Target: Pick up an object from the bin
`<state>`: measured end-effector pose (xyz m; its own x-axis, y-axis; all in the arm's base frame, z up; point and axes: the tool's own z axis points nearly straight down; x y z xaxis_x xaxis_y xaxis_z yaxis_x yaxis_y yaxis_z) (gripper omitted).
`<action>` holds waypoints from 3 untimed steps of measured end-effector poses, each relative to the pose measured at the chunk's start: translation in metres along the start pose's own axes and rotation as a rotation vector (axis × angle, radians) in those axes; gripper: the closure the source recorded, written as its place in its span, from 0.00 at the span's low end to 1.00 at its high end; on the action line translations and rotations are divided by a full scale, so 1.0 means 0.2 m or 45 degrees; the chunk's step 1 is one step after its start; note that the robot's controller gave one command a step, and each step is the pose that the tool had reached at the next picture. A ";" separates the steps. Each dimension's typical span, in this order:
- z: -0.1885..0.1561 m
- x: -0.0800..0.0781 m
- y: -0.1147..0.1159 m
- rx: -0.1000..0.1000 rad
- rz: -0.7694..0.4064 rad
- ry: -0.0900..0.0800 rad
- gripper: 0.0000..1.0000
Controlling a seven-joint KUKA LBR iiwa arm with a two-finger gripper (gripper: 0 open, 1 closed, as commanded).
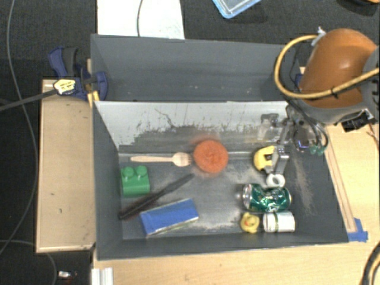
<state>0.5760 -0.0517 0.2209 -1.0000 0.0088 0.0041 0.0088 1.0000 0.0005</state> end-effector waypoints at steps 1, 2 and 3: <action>-0.02 -0.01 0.00 0.001 -0.002 -0.010 0.00; 0.44 0.18 -0.11 0.002 -0.001 -0.014 0.00; 0.39 0.29 -0.17 0.000 0.168 -0.024 0.00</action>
Offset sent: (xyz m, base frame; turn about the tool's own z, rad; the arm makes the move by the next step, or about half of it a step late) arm -0.0622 -0.0340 -0.1509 -0.0012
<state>0.5166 -0.0844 0.1431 -0.9900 0.1406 -0.0144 0.1406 0.9901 0.0014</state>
